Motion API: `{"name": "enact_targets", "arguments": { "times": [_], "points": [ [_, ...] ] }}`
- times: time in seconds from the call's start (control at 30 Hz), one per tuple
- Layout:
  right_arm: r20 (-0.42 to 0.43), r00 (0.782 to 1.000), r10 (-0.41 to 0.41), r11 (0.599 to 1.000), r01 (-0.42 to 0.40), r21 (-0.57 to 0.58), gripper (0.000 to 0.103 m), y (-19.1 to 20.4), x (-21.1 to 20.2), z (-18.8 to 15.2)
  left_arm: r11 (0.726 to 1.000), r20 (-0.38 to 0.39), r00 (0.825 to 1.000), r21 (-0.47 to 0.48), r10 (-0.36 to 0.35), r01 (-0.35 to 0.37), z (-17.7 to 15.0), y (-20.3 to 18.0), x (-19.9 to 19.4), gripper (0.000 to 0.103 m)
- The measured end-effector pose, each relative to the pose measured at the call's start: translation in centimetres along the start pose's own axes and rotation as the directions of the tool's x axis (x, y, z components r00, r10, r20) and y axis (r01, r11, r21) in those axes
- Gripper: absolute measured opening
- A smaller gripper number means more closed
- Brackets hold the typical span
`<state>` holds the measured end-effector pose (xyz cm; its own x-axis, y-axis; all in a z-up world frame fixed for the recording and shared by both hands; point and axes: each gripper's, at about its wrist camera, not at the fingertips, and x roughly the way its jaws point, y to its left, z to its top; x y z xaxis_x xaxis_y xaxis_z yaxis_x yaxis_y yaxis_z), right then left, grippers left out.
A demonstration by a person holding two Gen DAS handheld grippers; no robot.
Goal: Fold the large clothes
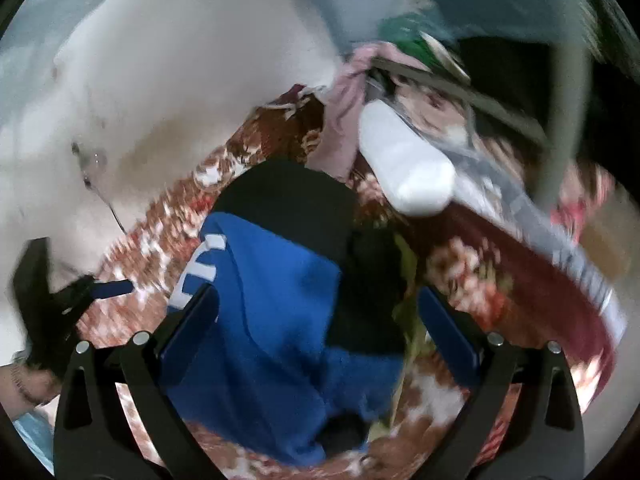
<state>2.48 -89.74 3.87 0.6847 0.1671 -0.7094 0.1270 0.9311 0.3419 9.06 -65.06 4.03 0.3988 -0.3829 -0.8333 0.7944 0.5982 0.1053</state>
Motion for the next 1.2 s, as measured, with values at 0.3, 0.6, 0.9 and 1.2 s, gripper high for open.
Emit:
{"name": "enact_targets", "arguments": {
  "times": [0.3,0.6,0.9,1.2],
  "points": [
    [-0.206,0.975,-0.083,0.932,0.003,-0.362,0.098,6.6,12.5,7.7,0.995,-0.068,0.997,0.098,0.022,-0.015,2.2,-7.5,5.8,0.098],
    [-0.352,0.933,-0.071,0.938,-0.058,-0.341,0.098,4.7,18.8,6.2,0.967,-0.167,0.986,0.248,-0.021,0.063,-0.8,-12.5,10.3,0.097],
    [-0.414,0.909,-0.052,0.951,-0.081,-0.297,0.098,3.4,20.9,5.7,0.867,-0.14,0.988,0.499,0.07,0.009,-2.5,-17.2,11.5,0.097],
    [-0.38,0.923,-0.067,0.961,-0.043,-0.275,0.098,4.0,17.6,5.8,0.844,-0.149,0.984,0.536,0.102,-0.006,-2.3,-18.3,9.9,0.097]
  ]
}}
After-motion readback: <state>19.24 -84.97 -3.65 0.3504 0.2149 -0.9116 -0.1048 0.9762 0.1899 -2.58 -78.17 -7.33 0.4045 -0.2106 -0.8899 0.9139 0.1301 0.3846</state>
